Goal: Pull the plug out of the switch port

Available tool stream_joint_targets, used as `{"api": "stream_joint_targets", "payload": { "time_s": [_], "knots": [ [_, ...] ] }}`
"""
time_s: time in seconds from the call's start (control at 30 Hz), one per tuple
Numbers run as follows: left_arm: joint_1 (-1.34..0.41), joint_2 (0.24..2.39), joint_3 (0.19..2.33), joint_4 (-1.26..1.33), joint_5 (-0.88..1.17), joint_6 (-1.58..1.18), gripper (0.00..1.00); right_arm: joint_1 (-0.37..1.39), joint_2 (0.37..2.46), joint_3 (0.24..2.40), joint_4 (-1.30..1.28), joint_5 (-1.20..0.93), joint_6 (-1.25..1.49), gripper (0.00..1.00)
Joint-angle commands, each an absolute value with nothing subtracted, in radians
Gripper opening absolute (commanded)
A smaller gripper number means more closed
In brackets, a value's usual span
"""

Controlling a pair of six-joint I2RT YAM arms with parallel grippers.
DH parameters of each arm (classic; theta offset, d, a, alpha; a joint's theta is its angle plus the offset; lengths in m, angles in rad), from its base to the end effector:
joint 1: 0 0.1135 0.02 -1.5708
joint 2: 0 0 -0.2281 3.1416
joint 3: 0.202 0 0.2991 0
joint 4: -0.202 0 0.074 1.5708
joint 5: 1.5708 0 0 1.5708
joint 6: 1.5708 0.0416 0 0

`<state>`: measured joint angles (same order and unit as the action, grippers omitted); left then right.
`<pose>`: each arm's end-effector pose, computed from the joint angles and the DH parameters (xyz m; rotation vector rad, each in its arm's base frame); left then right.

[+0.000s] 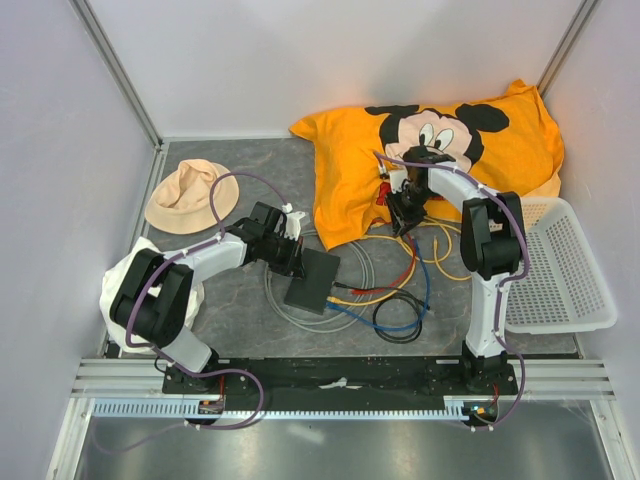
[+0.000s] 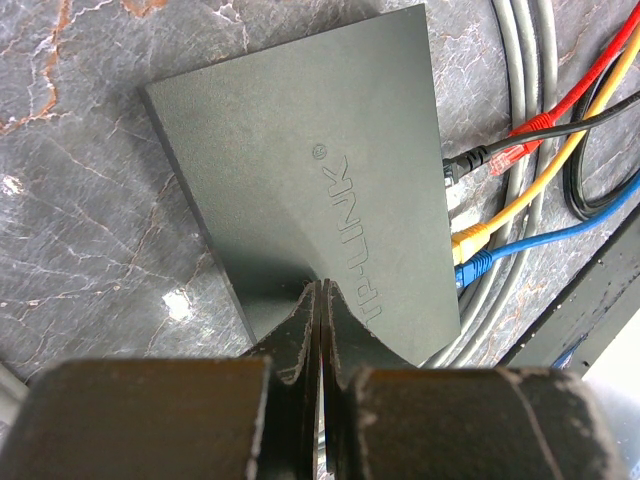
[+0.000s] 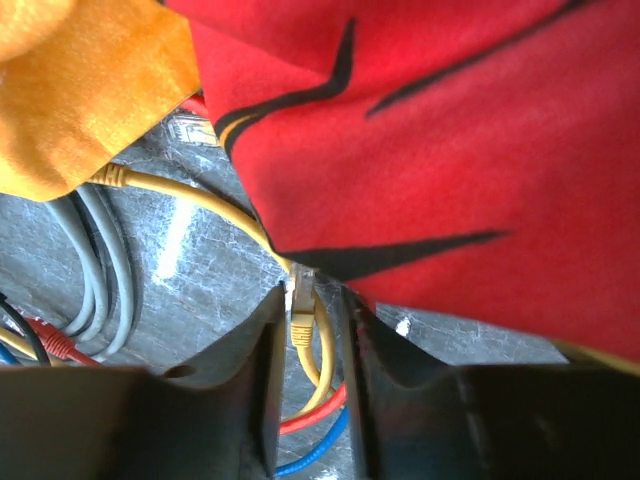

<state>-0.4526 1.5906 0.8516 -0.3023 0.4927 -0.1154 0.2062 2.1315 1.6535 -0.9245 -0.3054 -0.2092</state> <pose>0.2948 -0.1652 0.0930 0.6224 2.5805 -0.8405 0.4361 0.1040 0.1131 -0.6436 2.8689 0.4521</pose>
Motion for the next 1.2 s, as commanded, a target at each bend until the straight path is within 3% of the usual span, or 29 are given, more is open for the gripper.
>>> {"api": "stream_joint_targets", "payload": {
  "time_s": [0.0, 0.17, 0.37, 0.5, 0.67, 0.77, 0.9, 1.17],
  "knots": [
    [-0.448, 1.595, 0.85, -0.313, 0.462, -0.106, 0.02, 0.186, 2.16, 1.664, -0.91, -0.302, -0.204, 0.4],
    [-0.449, 1.589, 0.847, -0.314, 0.462, -0.106, 0.02, 0.173, 2.085, 1.707, -0.942, -0.48, -0.239, 0.49],
    [-0.448, 1.595, 0.85, -0.313, 0.471, -0.103, 0.02, 0.201, 1.945, 1.588, -0.885, -0.698, -0.27, 0.55],
    [-0.448, 1.58, 0.842, -0.31, 0.476, -0.1, 0.02, 0.27, 2.029, 1.549, -0.874, -0.716, -0.189, 0.37],
    [-0.448, 1.526, 0.821, -0.307, 0.474, -0.083, 0.02, 0.406, 2.066, 1.531, -0.836, -0.719, -0.155, 0.32],
    [-0.448, 1.494, 0.808, -0.308, 0.491, -0.089, 0.02, 0.46, 2.109, 1.552, -0.85, -0.738, -0.152, 0.34],
    [-0.449, 1.471, 0.79, -0.308, 0.492, -0.084, 0.02, 0.476, 2.155, 1.569, -0.847, -0.778, -0.129, 0.51],
    [-0.449, 1.496, 0.779, -0.305, 0.511, -0.067, 0.01, 0.476, 2.235, 1.557, -0.93, -0.893, -0.167, 0.54]
  ]
}}
